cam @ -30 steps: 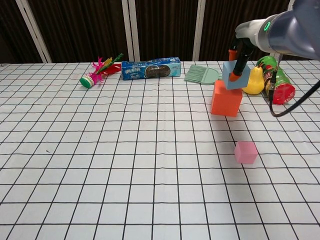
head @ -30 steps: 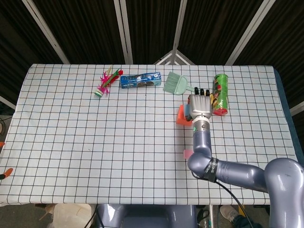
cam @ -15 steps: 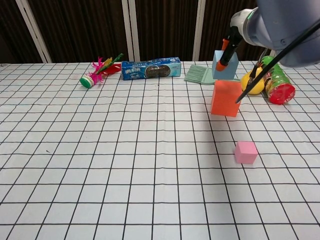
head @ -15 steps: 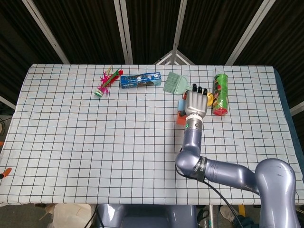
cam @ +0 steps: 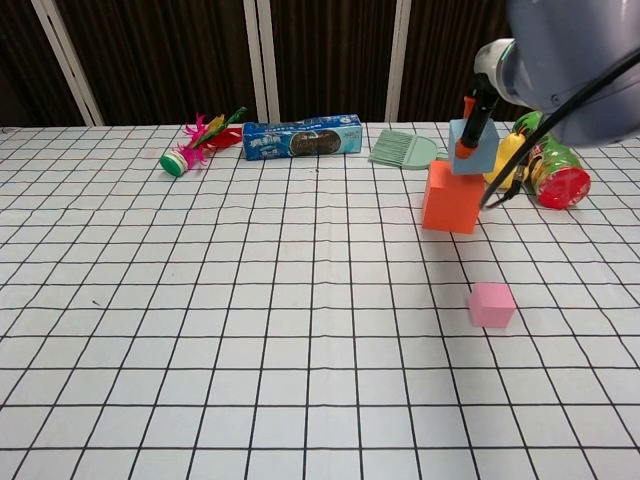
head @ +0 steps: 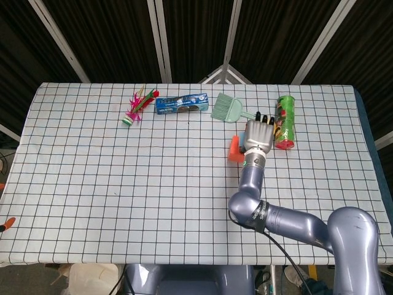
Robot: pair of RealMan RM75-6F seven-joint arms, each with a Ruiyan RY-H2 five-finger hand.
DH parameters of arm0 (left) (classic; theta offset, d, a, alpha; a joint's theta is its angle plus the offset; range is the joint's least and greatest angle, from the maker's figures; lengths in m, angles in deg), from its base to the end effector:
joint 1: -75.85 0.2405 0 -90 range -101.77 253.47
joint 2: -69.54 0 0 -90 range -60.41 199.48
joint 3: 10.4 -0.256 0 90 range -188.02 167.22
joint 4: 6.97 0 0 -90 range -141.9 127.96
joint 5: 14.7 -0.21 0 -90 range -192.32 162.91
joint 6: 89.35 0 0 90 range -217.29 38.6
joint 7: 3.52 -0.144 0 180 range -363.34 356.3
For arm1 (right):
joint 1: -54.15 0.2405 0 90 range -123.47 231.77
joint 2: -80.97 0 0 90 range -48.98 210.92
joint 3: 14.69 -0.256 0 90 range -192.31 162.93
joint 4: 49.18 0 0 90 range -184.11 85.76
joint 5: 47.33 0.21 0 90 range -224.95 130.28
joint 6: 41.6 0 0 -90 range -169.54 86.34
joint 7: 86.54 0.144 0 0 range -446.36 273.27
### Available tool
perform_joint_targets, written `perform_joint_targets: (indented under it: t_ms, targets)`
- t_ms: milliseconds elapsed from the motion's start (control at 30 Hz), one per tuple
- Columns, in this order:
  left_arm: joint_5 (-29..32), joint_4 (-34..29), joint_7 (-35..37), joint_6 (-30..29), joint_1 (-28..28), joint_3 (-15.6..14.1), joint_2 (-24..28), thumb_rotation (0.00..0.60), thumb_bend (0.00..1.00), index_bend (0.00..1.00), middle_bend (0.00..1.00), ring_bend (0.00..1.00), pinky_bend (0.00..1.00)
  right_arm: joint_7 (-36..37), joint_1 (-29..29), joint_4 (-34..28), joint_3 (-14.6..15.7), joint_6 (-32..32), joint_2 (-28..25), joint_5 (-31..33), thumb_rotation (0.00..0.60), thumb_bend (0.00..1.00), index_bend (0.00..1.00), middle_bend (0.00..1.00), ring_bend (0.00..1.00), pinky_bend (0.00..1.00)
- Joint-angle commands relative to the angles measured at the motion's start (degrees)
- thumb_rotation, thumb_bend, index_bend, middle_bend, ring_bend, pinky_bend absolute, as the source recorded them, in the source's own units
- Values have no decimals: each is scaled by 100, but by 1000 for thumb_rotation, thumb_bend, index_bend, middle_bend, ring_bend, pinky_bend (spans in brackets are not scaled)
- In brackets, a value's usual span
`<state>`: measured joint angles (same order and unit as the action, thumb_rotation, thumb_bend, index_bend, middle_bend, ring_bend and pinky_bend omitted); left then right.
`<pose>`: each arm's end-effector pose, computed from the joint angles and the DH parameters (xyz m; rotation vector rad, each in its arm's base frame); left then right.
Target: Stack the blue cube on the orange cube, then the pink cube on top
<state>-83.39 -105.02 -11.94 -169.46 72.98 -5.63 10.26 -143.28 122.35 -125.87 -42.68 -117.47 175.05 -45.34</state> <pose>-0.3440 0.1691 0.1847 -1.1910 -1.0022 -0.6104 -0.0752 -0.4373 0.0245 1.2529 -1.1427 0.5057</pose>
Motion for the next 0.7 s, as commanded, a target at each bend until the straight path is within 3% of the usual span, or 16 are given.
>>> perform_joint_targets:
  t_ms: [33, 700]
  targets:
    - [1, -5, -25, 5, -9, -1, -10, 600, 206, 216, 5, 0, 18, -54, -30, 41, -47, 52, 39, -10, 600, 899, 836, 87, 87, 0]
    - [98, 32, -29, 48, -34, 32, -18, 600, 206, 216, 6, 0, 18, -427, -12, 445, -363, 165, 386, -43, 600, 899, 836, 87, 87, 0]
